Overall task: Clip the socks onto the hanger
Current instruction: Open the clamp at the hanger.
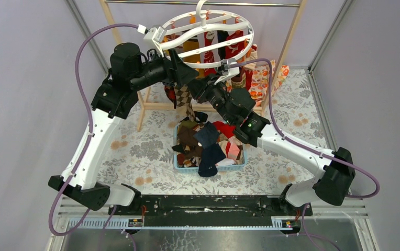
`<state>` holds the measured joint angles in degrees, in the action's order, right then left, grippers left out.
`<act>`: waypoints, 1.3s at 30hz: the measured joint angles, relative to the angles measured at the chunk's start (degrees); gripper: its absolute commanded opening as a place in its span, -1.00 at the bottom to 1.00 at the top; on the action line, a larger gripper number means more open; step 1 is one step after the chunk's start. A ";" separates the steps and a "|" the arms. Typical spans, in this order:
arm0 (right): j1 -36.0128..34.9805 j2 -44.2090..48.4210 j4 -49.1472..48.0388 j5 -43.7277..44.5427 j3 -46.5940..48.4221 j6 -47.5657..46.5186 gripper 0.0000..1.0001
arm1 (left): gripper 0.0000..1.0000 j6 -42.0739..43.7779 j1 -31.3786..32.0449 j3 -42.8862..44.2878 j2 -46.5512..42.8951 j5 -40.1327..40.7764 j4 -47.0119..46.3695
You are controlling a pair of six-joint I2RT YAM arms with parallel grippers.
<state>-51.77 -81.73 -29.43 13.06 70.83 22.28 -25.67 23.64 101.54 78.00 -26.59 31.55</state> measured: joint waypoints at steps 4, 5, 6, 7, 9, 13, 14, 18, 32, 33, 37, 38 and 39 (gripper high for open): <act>-0.13 -0.02 -0.22 0.22 0.00 -0.28 -1.00 | 0.25 -0.11 0.02 -0.15 0.17 0.02 -0.15; -0.20 -0.02 -0.35 0.44 0.00 -0.42 -1.00 | 0.24 -0.17 0.04 -0.33 0.17 0.04 -0.37; -0.24 -0.02 -0.46 0.61 0.00 -0.48 -1.00 | 0.23 -0.24 0.07 -0.52 0.17 0.02 -0.68; -0.33 -0.02 -0.63 0.87 0.00 -0.57 -1.00 | 0.21 -0.33 0.07 -0.76 0.17 0.04 -1.01; -0.39 -0.02 -1.01 0.96 0.00 -0.87 -1.00 | 0.19 -0.44 0.09 -1.20 0.20 0.09 -1.40; -0.63 -0.02 -1.29 1.14 0.00 -1.53 -1.00 | 0.19 -1.03 0.17 -1.42 0.55 0.24 -1.77; -0.72 -0.02 -1.29 1.33 0.00 -1.68 -1.00 | 0.18 -1.25 0.20 -1.42 0.66 0.28 -1.92; -0.94 -0.02 -1.31 1.53 0.00 -2.19 -1.00 | 0.11 -1.92 0.39 -1.42 1.18 0.92 -2.38; -1.75 -0.24 -1.14 3.26 0.04 -4.04 0.53 | -0.84 -2.84 0.70 -1.81 1.70 4.61 -3.74; -1.88 -0.17 -0.90 3.61 0.00 -4.28 0.75 | -0.86 -2.89 0.70 -2.01 1.68 4.76 -3.85; -2.29 1.90 1.70 5.66 -1.55 -5.44 1.00 | -0.91 -2.89 0.70 -2.73 1.66 5.03 -4.11; -2.34 2.91 2.82 6.25 -2.19 -5.57 1.00 | -0.91 -2.86 0.70 -2.80 1.66 5.09 -4.11; -2.34 4.13 4.24 6.88 -2.91 -5.55 1.00 | -0.91 -2.86 0.70 -2.82 1.64 5.11 -4.11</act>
<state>-54.11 -77.60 -25.19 19.94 67.92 16.73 -28.53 24.34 98.72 79.64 -21.47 27.44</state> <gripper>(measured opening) 0.994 0.196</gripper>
